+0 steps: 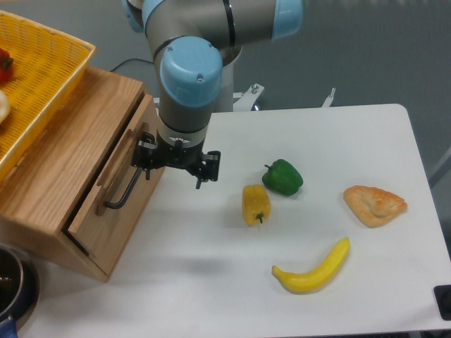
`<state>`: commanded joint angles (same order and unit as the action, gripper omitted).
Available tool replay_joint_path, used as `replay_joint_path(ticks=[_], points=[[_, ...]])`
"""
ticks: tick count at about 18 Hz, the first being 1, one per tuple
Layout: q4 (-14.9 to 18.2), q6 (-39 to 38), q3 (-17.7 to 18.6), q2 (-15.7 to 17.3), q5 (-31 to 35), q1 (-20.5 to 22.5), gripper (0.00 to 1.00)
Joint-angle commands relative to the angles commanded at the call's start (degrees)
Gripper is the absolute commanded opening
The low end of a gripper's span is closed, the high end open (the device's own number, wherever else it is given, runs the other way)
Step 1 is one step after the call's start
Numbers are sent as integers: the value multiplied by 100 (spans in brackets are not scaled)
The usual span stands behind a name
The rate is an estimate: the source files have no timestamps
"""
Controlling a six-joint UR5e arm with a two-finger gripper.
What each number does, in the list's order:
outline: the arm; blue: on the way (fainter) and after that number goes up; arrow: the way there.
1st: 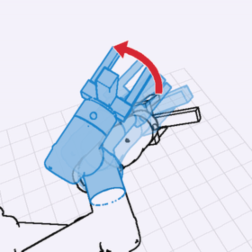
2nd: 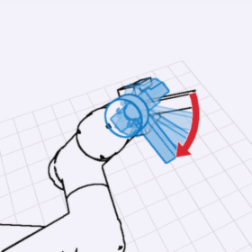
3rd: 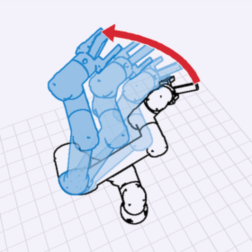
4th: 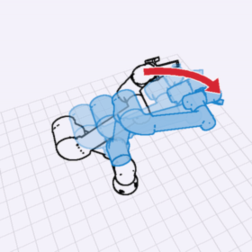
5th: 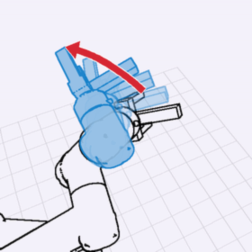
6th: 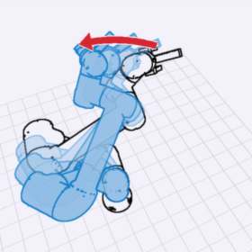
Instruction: Slide open the top drawer
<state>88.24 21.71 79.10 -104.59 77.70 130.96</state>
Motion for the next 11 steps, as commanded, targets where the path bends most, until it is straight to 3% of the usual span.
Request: replay_joint_path(ticks=[11], points=[[-9, 9, 149, -9, 35, -123, 100]])
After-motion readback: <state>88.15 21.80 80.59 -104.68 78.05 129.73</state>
